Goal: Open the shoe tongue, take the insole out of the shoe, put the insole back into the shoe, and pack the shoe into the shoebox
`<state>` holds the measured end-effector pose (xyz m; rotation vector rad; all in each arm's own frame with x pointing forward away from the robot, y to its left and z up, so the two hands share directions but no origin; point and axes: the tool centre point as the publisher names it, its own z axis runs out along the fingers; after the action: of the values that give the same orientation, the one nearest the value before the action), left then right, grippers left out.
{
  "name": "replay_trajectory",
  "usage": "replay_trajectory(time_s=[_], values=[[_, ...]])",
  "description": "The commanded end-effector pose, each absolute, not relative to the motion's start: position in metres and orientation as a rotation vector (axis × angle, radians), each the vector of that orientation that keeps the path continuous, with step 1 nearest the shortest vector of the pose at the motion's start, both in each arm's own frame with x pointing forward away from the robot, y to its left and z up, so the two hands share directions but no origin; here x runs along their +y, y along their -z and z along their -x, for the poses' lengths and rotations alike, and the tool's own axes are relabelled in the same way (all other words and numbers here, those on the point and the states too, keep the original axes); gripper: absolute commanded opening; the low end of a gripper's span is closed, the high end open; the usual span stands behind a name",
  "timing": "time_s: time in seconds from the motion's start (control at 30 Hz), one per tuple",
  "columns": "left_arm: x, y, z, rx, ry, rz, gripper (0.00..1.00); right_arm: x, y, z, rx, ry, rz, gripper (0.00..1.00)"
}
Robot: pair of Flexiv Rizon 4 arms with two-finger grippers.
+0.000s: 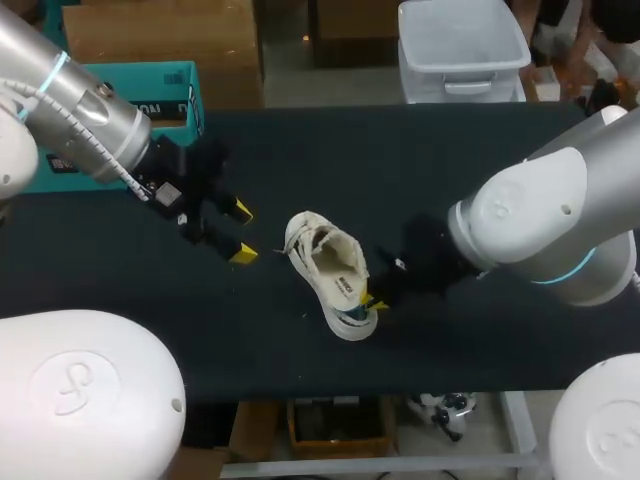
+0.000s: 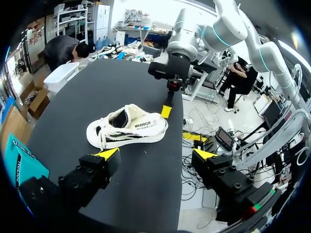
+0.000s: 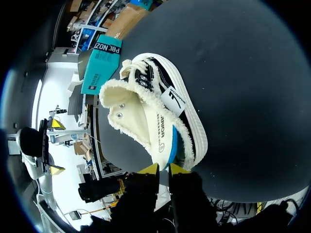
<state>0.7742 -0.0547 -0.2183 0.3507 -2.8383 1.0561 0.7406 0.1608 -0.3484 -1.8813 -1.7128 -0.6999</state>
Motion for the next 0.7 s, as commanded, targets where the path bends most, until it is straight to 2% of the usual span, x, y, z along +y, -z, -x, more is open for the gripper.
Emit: replay_trajectory(time_s=[0.03, 0.7], values=[[-0.051, 0.219, -0.776, -2.831, -1.064, -0.35, 1.0, 0.157, 0.326, -0.743, -1.743, 0.666, 1.914, 0.0], [-0.047, 0.224, -0.783, -2.816, -1.064, -0.365, 1.0, 0.167, 0.361, -0.763, -1.705, 0.577, 1.862, 0.0]])
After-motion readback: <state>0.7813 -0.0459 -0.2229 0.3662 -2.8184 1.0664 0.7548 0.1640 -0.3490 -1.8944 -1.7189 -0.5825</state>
